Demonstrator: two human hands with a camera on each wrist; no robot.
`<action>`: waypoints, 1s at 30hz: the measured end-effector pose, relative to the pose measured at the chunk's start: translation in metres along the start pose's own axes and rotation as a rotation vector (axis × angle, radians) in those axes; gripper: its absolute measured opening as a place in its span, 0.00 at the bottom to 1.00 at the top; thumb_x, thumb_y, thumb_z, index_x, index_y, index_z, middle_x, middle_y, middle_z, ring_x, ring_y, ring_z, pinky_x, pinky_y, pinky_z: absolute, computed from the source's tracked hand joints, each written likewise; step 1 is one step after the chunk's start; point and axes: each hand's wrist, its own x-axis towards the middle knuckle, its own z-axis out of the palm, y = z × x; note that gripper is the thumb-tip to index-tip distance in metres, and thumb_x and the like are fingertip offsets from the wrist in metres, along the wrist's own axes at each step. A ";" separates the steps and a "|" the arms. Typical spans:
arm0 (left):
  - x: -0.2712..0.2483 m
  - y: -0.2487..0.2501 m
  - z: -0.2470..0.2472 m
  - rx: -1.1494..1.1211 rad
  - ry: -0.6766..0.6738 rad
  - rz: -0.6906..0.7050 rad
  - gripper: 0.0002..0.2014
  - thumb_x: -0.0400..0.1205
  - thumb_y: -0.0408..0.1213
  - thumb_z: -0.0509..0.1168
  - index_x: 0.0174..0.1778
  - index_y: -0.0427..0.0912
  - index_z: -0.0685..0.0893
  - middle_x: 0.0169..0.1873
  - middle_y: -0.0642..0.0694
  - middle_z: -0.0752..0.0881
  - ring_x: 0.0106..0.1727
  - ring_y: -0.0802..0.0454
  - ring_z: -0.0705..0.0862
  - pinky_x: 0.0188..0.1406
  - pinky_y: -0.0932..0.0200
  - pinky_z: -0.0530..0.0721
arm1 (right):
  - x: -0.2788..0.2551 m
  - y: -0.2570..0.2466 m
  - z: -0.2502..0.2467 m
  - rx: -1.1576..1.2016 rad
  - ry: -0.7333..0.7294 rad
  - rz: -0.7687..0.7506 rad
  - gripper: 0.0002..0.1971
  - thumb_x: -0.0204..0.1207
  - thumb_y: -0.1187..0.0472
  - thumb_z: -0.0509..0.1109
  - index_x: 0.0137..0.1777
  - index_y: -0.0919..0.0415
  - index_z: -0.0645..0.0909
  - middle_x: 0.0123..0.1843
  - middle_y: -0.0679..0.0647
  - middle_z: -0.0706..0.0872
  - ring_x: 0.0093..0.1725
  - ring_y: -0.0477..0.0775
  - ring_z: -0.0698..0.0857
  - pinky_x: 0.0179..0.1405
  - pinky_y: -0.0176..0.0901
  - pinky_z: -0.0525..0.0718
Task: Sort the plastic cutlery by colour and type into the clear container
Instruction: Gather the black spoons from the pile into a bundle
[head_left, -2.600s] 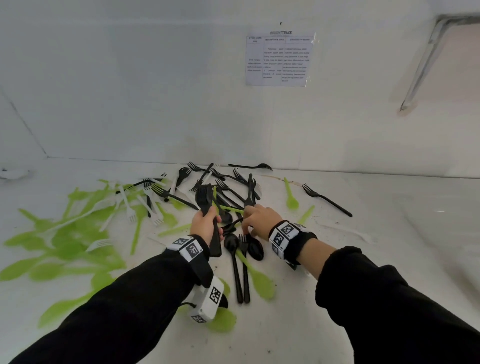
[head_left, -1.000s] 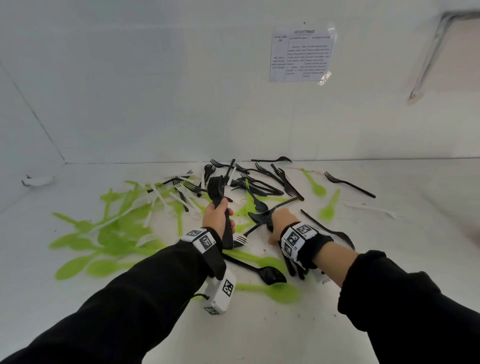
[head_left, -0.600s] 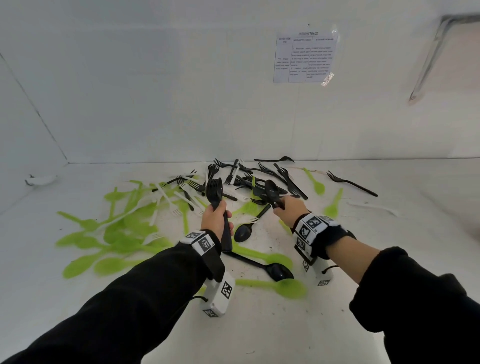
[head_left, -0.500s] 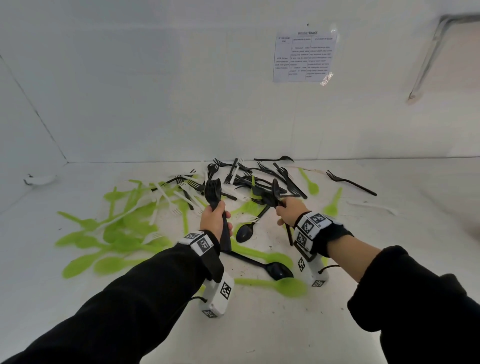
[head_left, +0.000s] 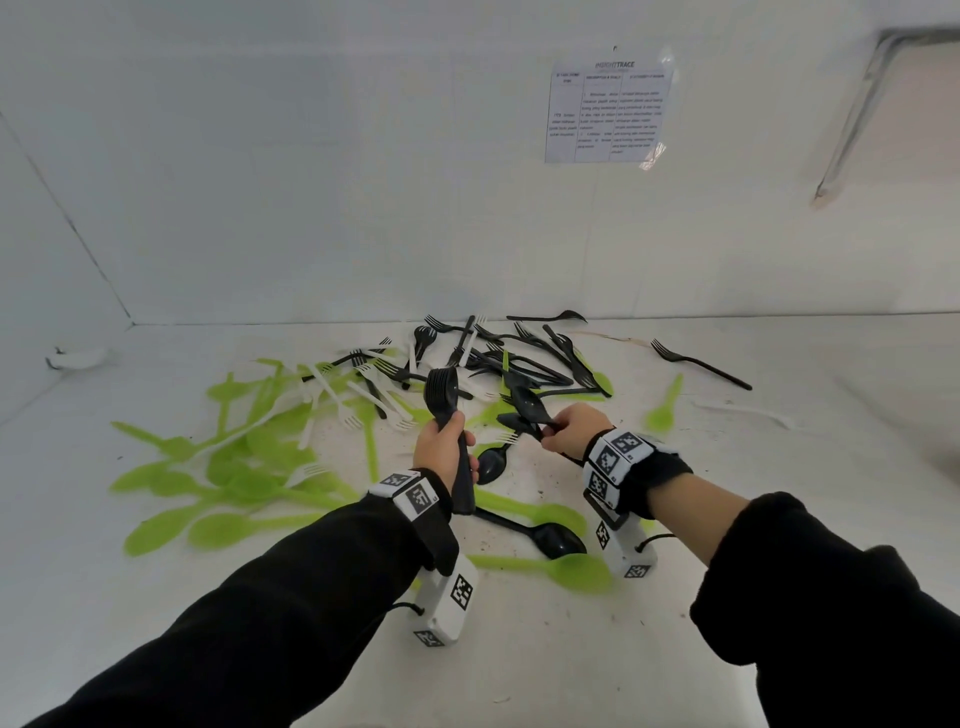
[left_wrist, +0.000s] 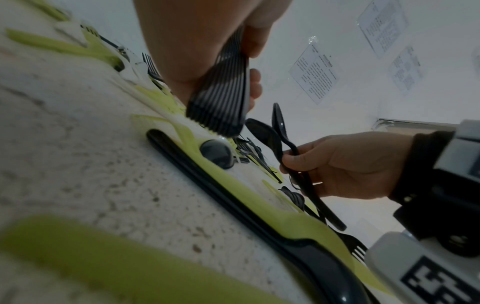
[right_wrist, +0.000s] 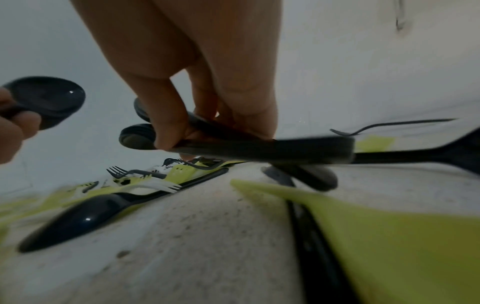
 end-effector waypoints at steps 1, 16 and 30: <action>0.000 -0.001 0.001 0.001 -0.002 -0.003 0.09 0.87 0.40 0.56 0.40 0.44 0.71 0.29 0.47 0.74 0.21 0.50 0.70 0.21 0.61 0.72 | 0.002 0.002 0.000 -0.020 -0.010 0.013 0.14 0.76 0.57 0.69 0.57 0.64 0.85 0.42 0.55 0.81 0.43 0.53 0.78 0.38 0.35 0.73; 0.000 -0.002 0.014 -0.019 0.032 -0.002 0.10 0.87 0.40 0.56 0.40 0.43 0.70 0.29 0.47 0.73 0.16 0.53 0.69 0.19 0.63 0.71 | 0.010 0.015 -0.012 -0.145 0.021 -0.003 0.15 0.80 0.57 0.65 0.59 0.65 0.85 0.42 0.57 0.79 0.45 0.55 0.79 0.39 0.35 0.72; -0.002 -0.002 0.051 -0.071 0.084 0.001 0.09 0.84 0.37 0.60 0.39 0.41 0.70 0.30 0.46 0.73 0.14 0.54 0.70 0.16 0.66 0.71 | 0.021 0.015 -0.023 0.565 -0.140 -0.124 0.10 0.84 0.60 0.57 0.40 0.57 0.70 0.31 0.53 0.70 0.22 0.47 0.73 0.16 0.35 0.69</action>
